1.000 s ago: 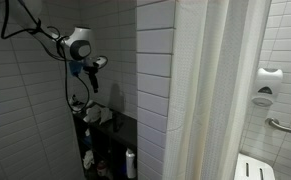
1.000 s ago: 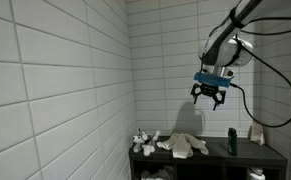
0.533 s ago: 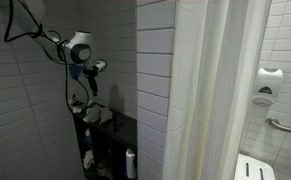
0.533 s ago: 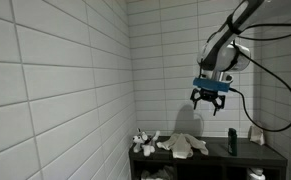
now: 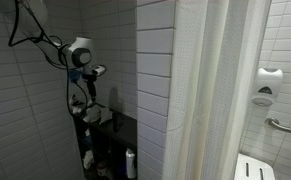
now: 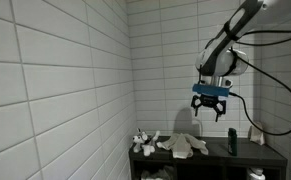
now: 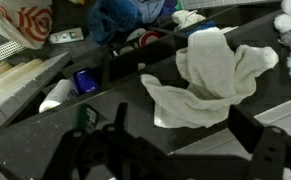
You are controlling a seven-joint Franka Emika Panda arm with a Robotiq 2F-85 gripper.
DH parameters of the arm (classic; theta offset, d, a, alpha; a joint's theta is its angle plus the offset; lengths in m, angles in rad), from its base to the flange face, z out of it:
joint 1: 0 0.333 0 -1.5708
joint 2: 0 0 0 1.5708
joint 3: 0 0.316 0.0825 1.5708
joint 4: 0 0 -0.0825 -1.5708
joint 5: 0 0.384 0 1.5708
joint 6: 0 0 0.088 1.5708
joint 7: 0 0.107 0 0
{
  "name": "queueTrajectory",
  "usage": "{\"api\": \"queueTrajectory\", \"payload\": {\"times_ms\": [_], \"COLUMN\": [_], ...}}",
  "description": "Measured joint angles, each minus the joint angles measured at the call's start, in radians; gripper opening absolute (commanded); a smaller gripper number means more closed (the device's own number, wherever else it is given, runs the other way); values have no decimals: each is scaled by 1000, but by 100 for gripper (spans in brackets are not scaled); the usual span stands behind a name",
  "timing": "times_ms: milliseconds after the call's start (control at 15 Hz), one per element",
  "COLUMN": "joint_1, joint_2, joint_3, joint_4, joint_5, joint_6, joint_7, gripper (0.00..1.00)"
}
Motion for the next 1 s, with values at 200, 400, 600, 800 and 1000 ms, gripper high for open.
{"api": "queueTrajectory", "payload": {"times_ms": [200, 400, 600, 800, 1000], "joint_1": [8, 11, 11, 11, 11], "joint_2": [-6, -13, -14, -14, -14], "joint_3": [0, 0, 0, 0, 0], "joint_4": [11, 12, 12, 12, 12], "joint_5": [1, 1, 1, 1, 1], "joint_6": [-20, -25, -27, -28, -28], "joint_7": [-1, -1, -1, -1, -1], "gripper": [100, 100, 100, 100, 100]}}
